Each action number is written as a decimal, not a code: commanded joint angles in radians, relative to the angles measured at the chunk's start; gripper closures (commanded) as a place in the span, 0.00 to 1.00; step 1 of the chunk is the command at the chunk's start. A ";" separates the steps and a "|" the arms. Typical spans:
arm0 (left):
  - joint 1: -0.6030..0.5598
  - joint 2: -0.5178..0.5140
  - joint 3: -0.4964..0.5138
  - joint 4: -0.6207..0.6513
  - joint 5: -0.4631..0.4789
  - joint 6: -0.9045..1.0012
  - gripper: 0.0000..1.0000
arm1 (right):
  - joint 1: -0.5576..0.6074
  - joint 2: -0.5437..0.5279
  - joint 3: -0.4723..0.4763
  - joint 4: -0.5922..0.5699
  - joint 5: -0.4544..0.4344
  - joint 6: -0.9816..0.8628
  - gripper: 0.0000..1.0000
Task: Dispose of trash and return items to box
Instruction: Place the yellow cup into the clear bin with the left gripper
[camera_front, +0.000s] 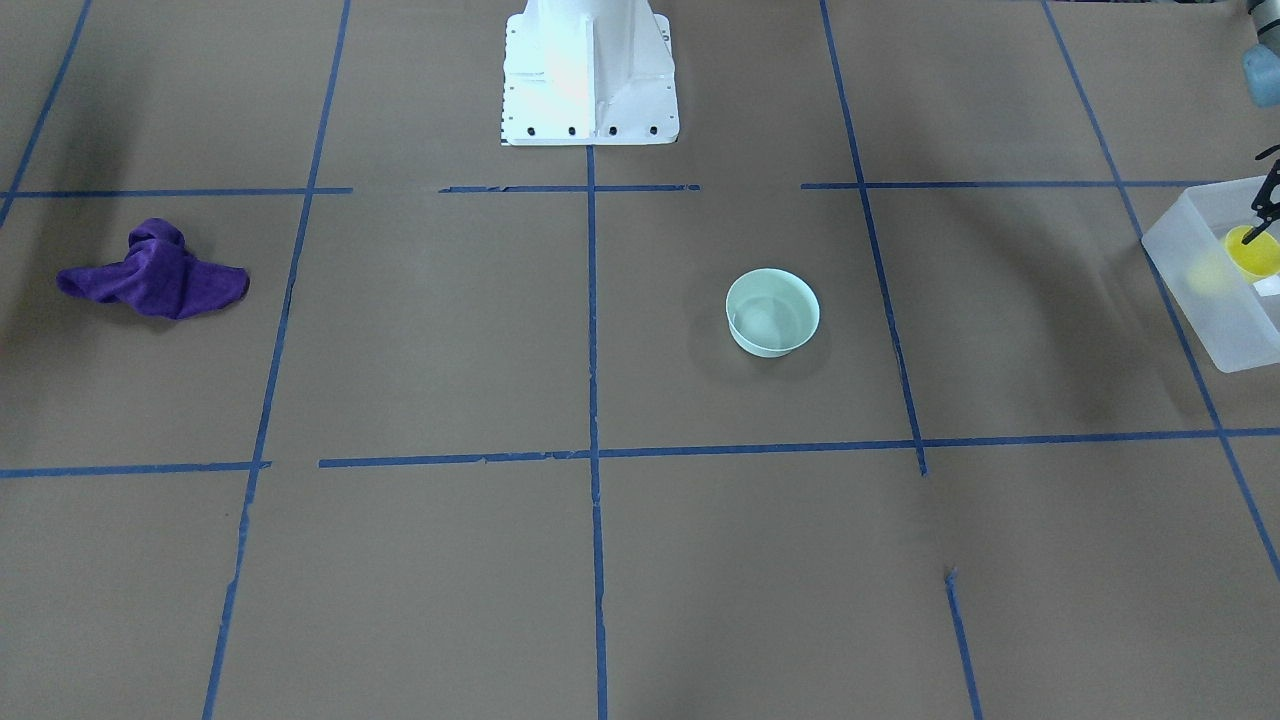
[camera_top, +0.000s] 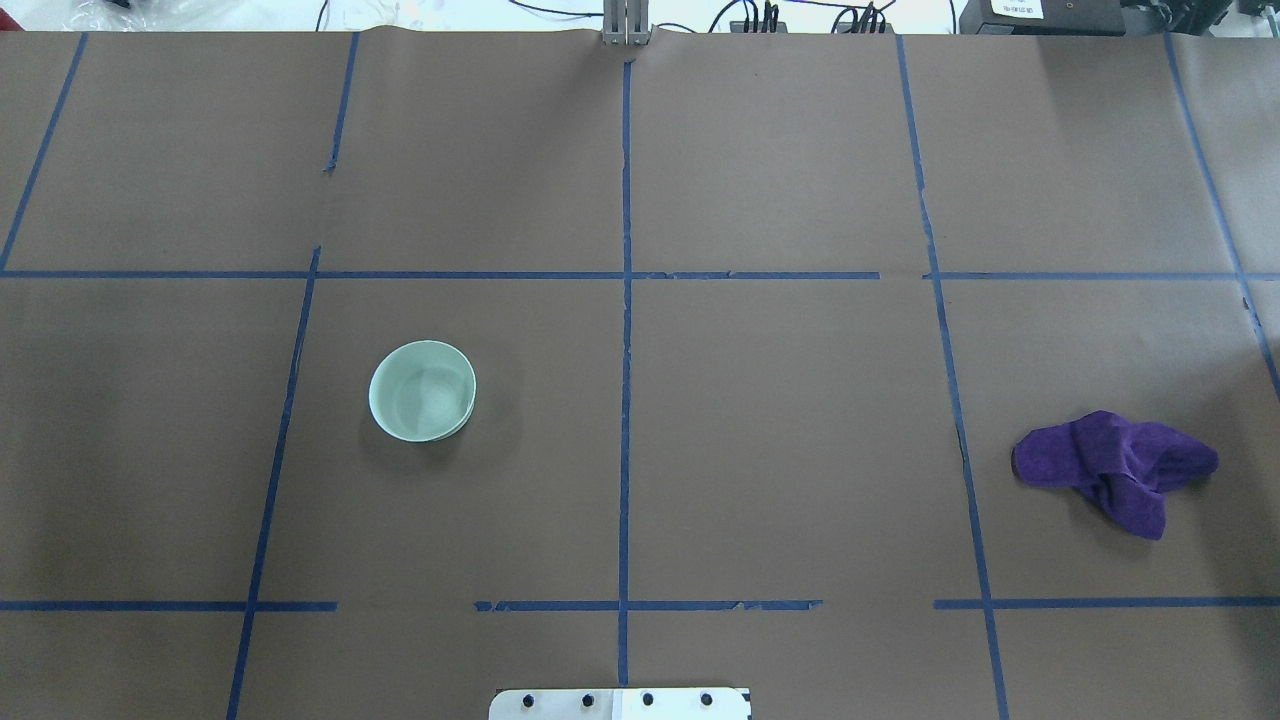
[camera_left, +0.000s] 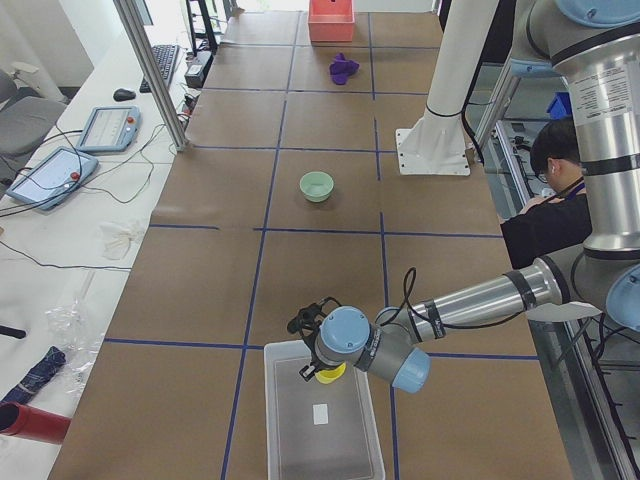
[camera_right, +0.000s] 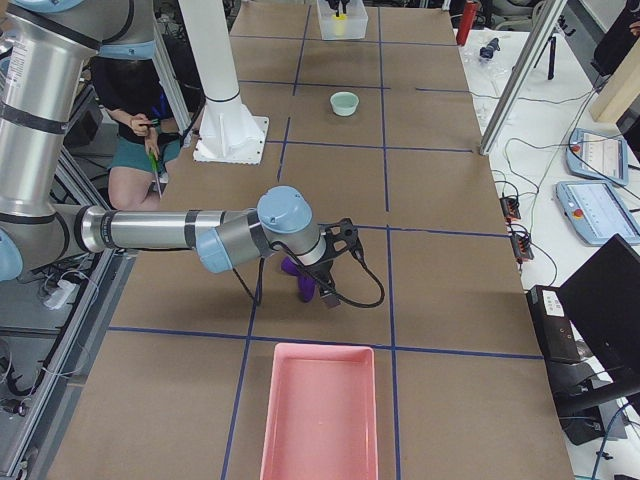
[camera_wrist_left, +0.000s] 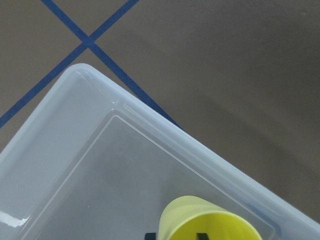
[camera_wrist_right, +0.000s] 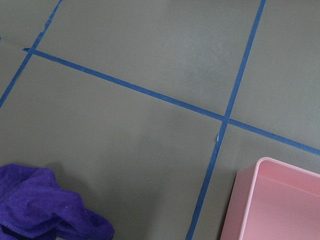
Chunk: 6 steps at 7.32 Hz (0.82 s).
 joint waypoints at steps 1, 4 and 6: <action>-0.002 -0.017 -0.085 0.068 0.004 -0.015 0.00 | -0.002 0.003 0.001 -0.003 0.011 0.005 0.00; -0.025 -0.046 -0.296 0.314 0.015 -0.018 0.00 | -0.162 0.003 0.037 0.159 0.013 0.174 0.00; -0.035 -0.051 -0.311 0.314 0.015 -0.018 0.00 | -0.428 0.005 0.036 0.341 -0.184 0.374 0.00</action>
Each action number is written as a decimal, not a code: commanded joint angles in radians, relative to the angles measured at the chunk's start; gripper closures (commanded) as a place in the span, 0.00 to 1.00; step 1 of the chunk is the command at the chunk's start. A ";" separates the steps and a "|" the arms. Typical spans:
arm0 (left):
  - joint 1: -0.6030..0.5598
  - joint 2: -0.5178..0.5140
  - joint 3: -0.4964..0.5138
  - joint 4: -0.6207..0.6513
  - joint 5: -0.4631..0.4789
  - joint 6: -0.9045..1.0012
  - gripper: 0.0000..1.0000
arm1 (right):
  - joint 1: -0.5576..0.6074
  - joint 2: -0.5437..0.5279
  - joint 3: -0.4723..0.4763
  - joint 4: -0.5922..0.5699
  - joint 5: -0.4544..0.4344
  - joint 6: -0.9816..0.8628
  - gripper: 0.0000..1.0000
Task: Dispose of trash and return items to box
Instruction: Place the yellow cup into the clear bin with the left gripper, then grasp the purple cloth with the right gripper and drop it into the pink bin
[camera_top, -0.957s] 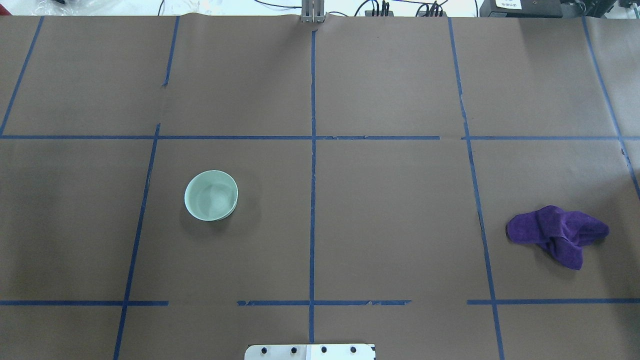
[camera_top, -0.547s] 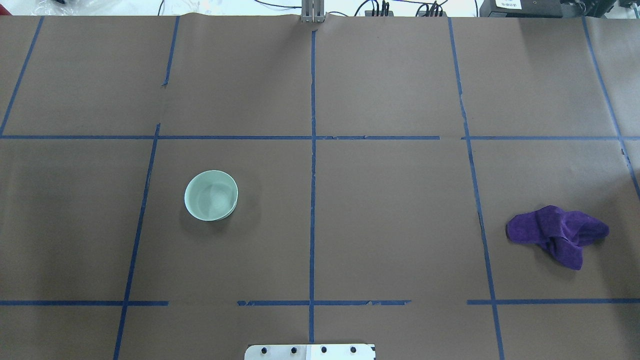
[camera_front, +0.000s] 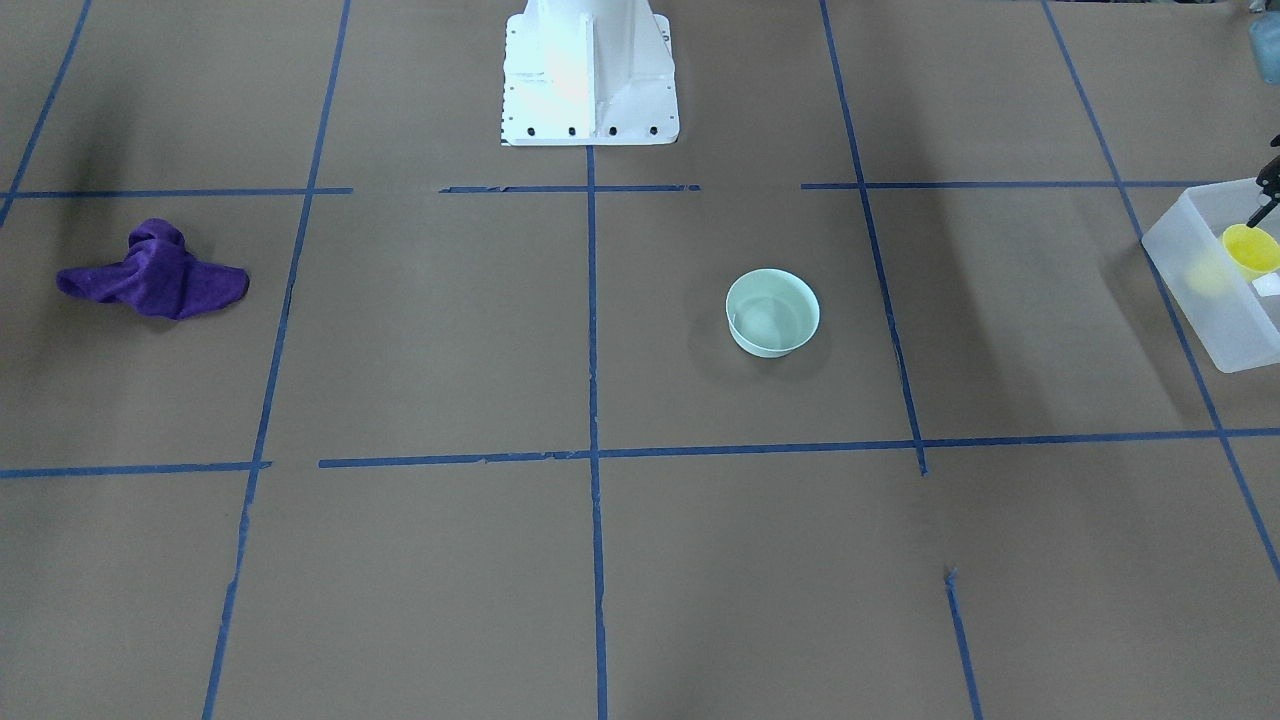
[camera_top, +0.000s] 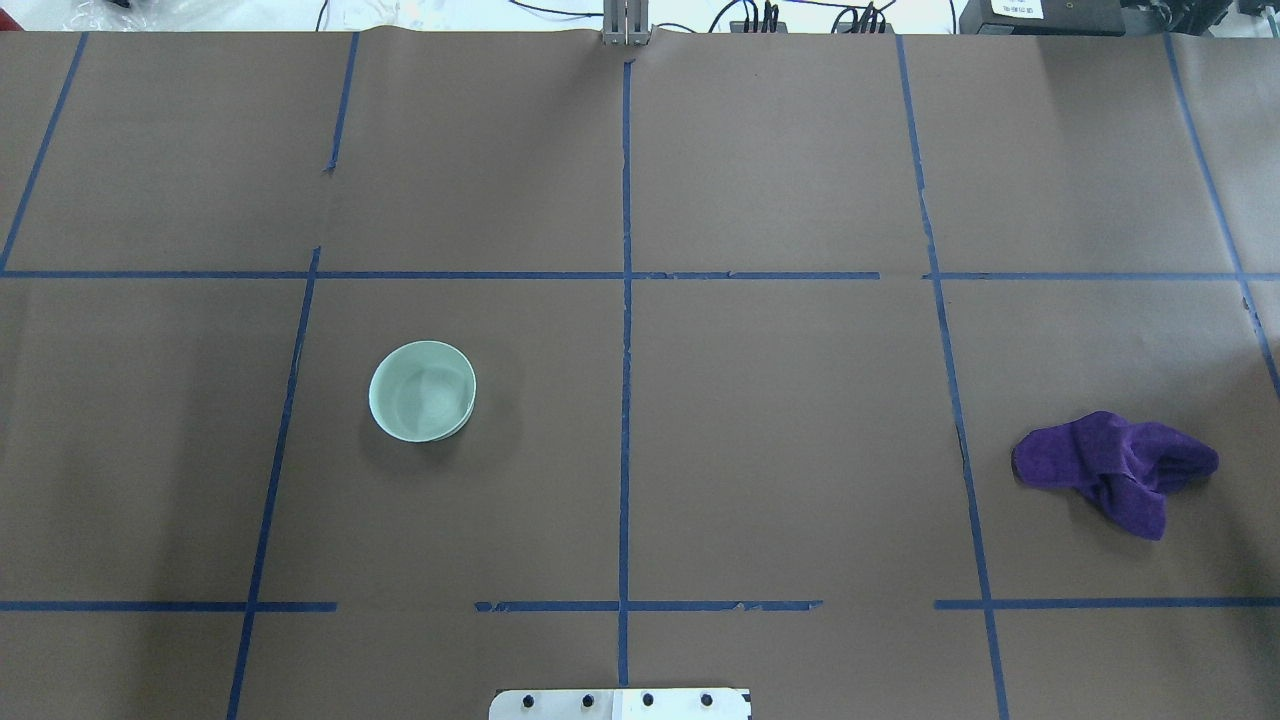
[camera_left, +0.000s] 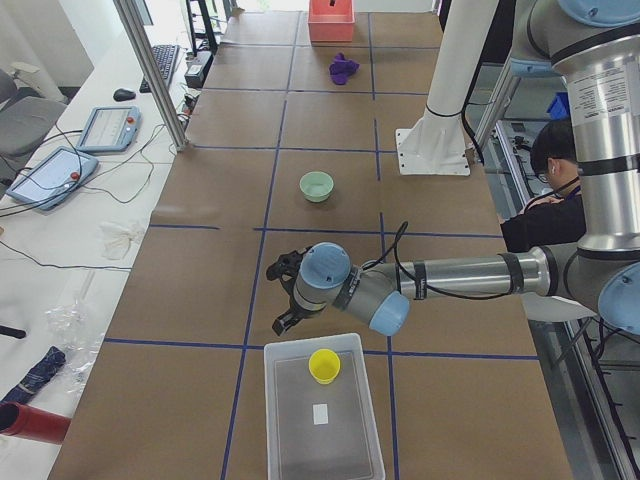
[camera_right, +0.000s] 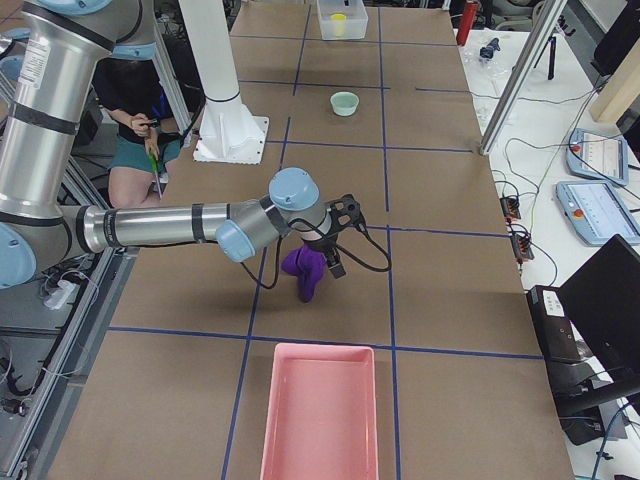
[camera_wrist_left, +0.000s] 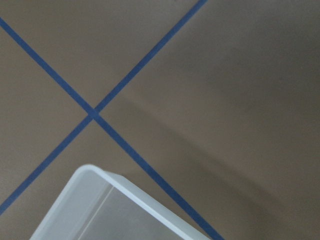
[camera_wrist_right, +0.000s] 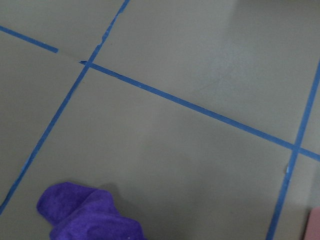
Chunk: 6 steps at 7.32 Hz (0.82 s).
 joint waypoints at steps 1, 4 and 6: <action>-0.006 -0.017 -0.013 0.008 -0.001 -0.002 0.00 | -0.245 -0.006 0.001 0.148 -0.156 0.196 0.00; -0.006 -0.033 -0.014 0.008 -0.003 0.000 0.00 | -0.523 -0.005 -0.019 0.180 -0.395 0.466 0.00; -0.006 -0.039 -0.014 0.008 -0.003 0.000 0.00 | -0.608 -0.020 -0.057 0.180 -0.458 0.495 0.32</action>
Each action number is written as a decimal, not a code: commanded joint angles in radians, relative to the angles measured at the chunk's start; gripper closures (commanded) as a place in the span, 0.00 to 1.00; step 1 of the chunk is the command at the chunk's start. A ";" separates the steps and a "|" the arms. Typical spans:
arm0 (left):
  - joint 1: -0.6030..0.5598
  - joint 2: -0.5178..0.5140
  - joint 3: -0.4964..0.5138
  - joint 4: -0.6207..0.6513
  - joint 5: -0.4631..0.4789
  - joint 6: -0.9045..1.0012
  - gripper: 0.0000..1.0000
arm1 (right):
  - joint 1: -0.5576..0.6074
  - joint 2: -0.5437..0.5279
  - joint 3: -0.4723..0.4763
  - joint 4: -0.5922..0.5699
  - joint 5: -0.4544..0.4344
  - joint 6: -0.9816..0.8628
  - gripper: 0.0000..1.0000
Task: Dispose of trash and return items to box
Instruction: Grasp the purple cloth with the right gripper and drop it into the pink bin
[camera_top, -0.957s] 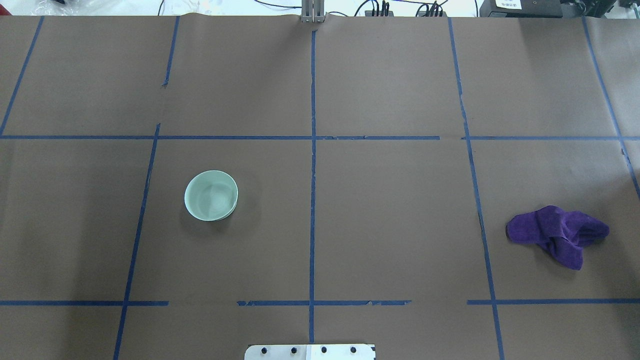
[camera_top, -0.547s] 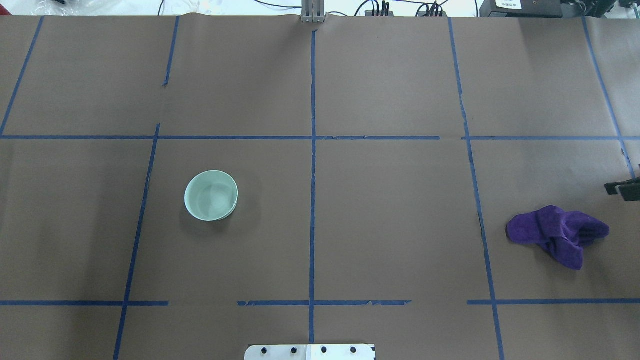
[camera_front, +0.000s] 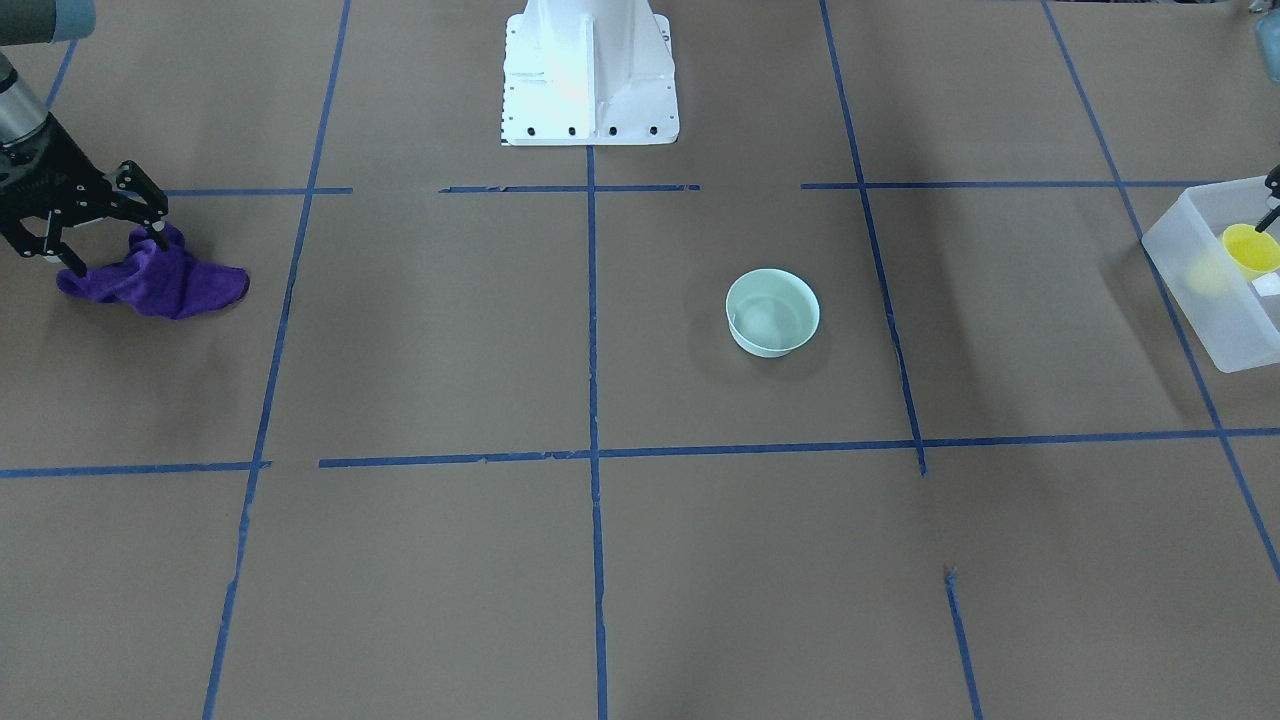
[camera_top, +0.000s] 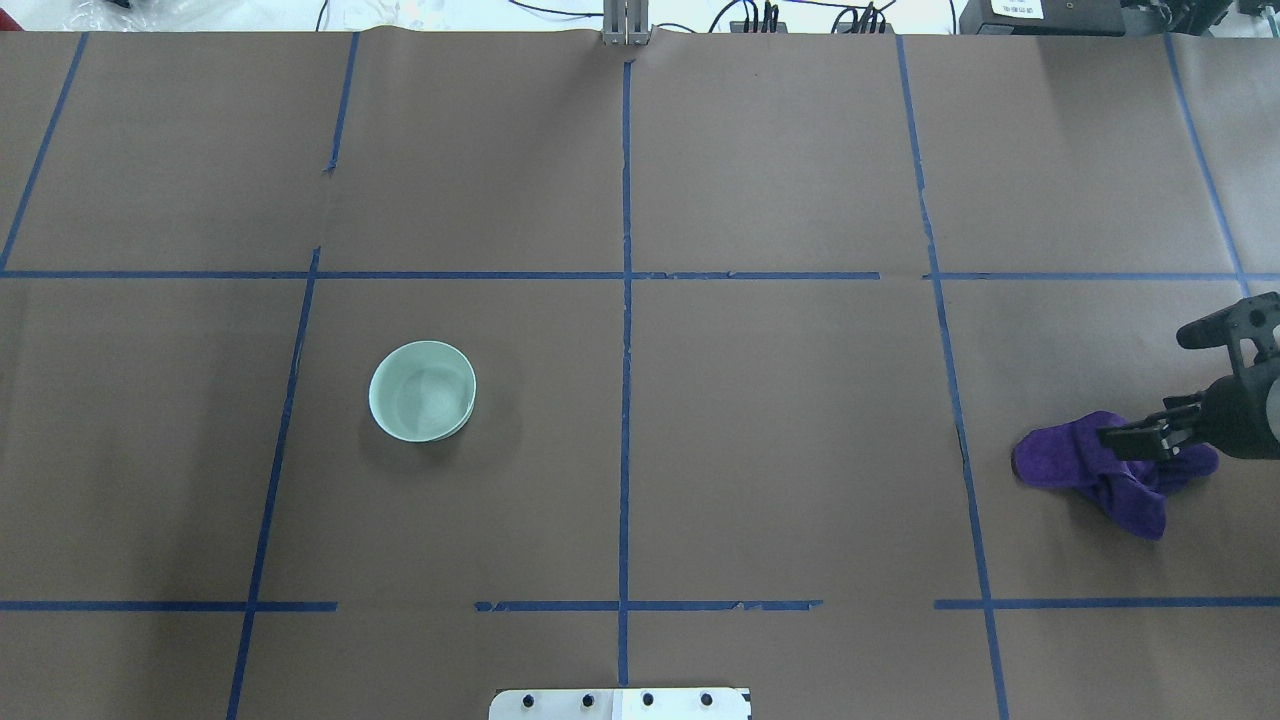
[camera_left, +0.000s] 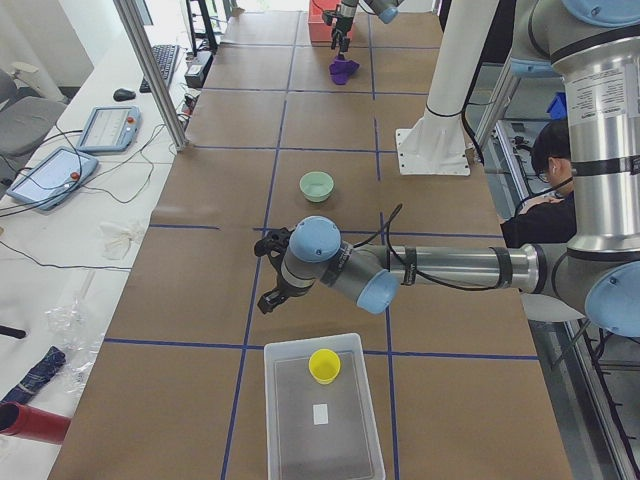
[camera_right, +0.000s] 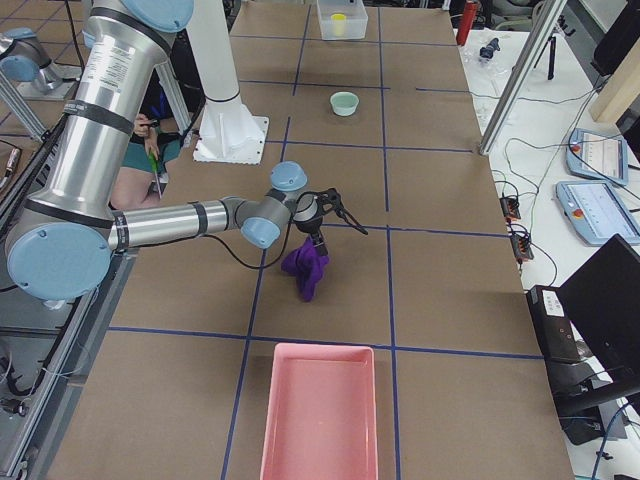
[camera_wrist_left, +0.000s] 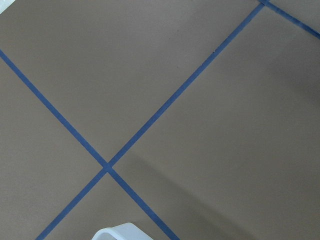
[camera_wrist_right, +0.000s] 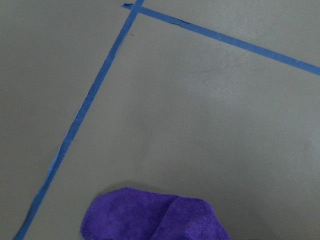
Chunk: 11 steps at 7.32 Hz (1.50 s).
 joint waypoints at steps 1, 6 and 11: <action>0.000 -0.004 0.000 0.001 -0.002 0.000 0.00 | -0.096 -0.028 -0.035 0.002 -0.076 0.016 0.45; 0.000 -0.006 0.002 -0.001 -0.003 0.000 0.00 | -0.025 -0.041 -0.021 -0.011 -0.072 -0.313 1.00; 0.000 -0.006 -0.003 -0.002 -0.005 -0.005 0.00 | 0.657 -0.007 0.029 -0.403 0.362 -1.114 1.00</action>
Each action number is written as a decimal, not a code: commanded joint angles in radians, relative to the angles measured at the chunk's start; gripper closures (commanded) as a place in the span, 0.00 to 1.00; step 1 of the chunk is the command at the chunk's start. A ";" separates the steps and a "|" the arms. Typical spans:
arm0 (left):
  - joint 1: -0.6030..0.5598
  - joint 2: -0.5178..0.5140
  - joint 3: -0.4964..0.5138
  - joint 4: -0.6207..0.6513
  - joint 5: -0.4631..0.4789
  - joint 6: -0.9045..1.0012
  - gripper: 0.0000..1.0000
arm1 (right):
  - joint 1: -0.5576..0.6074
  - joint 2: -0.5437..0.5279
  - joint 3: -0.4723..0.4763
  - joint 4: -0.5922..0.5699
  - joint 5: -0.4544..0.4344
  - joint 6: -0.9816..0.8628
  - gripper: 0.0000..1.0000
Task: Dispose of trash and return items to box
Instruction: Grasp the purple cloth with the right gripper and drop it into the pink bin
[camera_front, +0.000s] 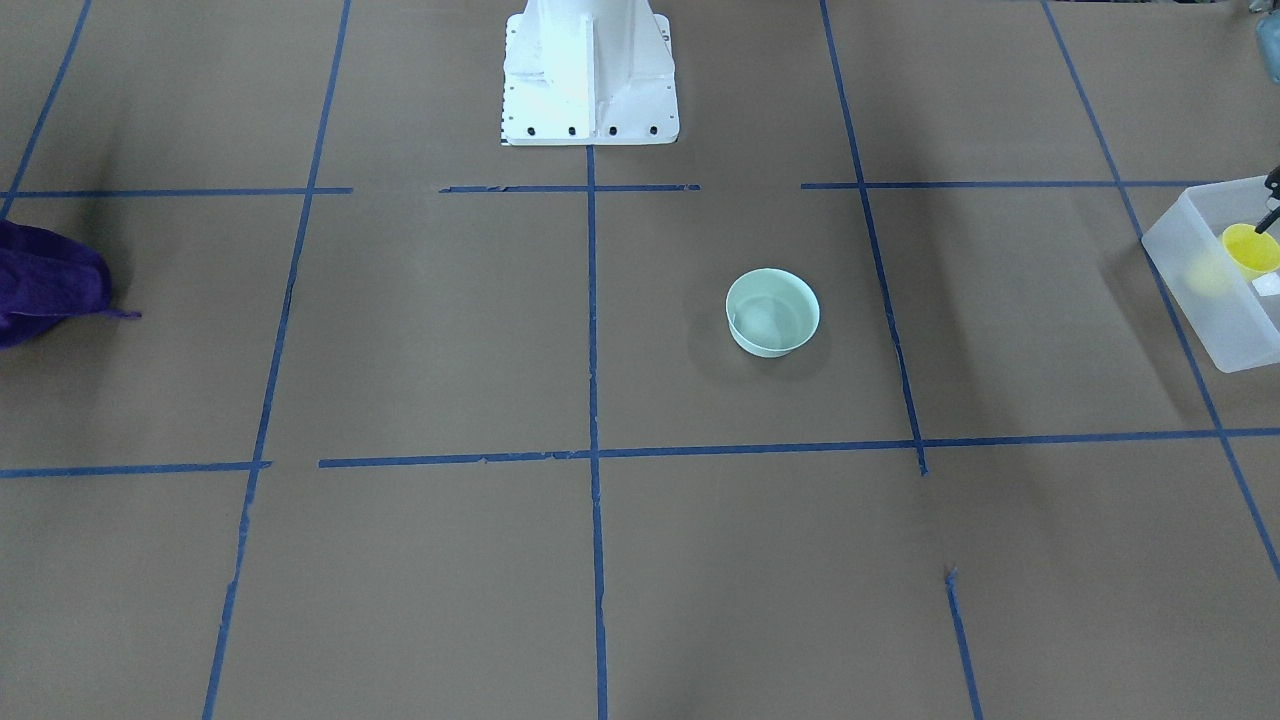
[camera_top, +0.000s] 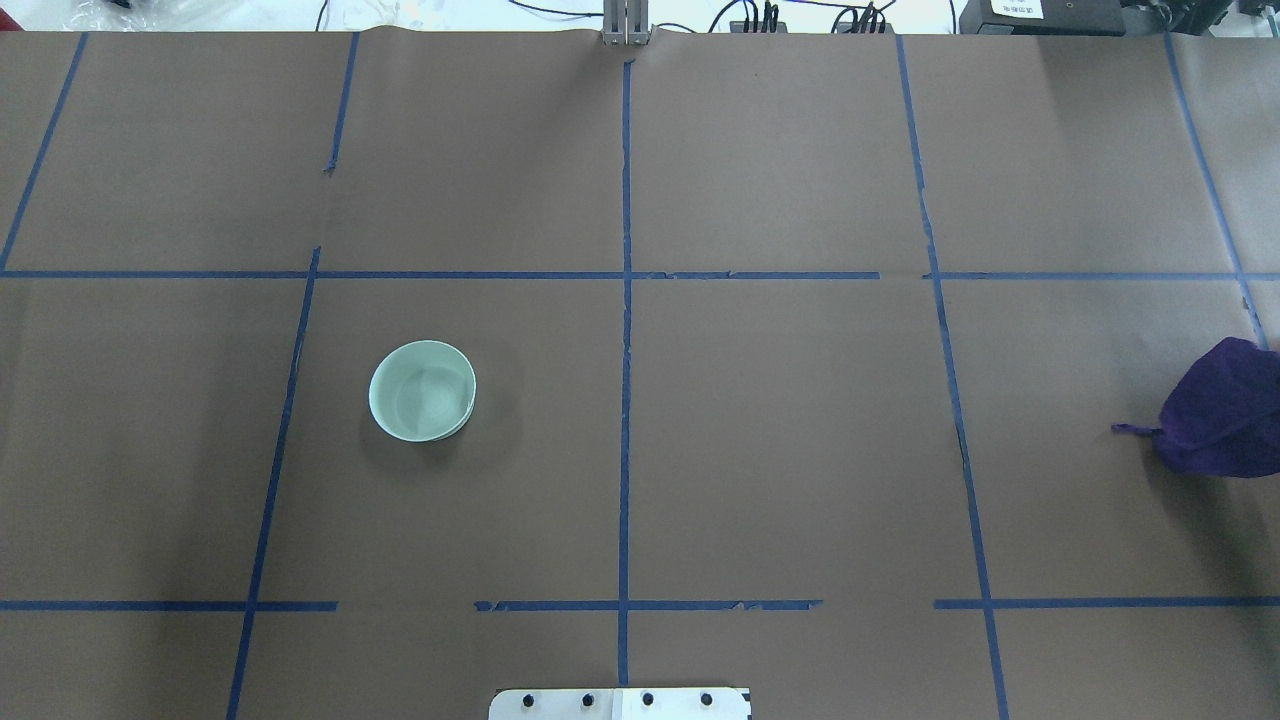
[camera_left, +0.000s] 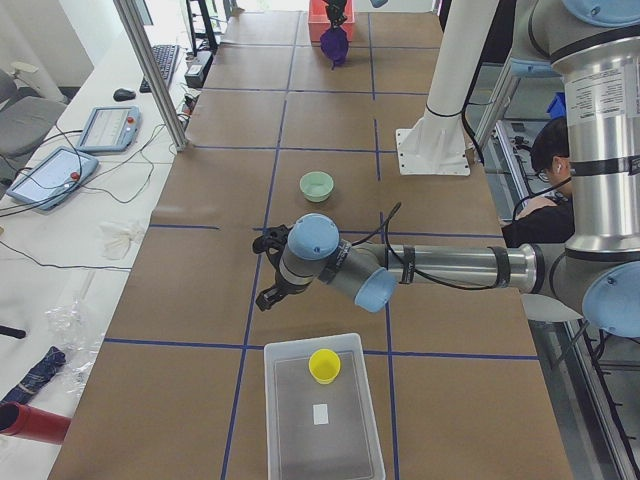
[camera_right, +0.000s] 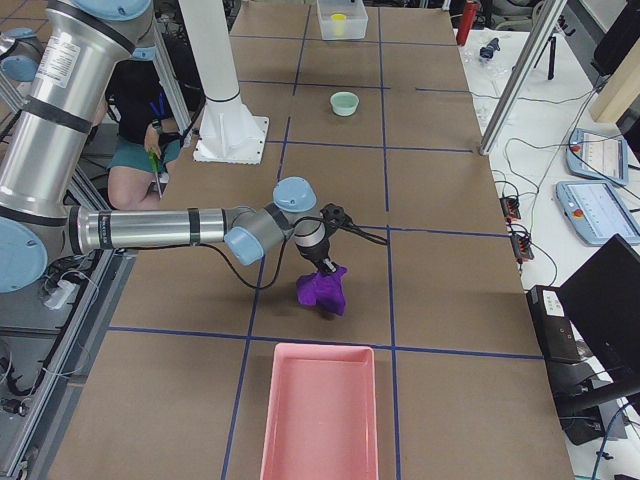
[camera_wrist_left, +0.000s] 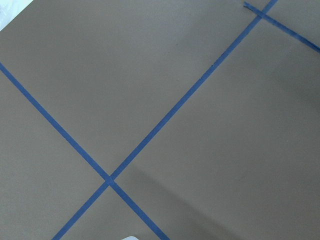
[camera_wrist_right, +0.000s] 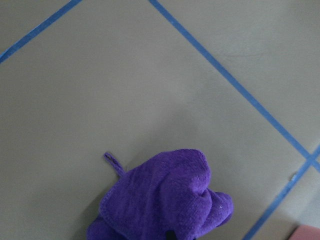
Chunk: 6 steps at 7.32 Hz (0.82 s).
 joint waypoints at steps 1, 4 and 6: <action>0.000 0.000 -0.002 -0.001 -0.002 -0.018 0.00 | 0.283 0.074 0.064 -0.391 0.078 -0.441 1.00; 0.000 -0.005 -0.004 -0.006 -0.002 -0.045 0.00 | 0.646 0.406 -0.027 -0.946 0.053 -0.999 1.00; 0.002 -0.008 -0.016 -0.006 0.001 -0.078 0.00 | 0.662 0.332 -0.124 -0.892 0.053 -1.012 1.00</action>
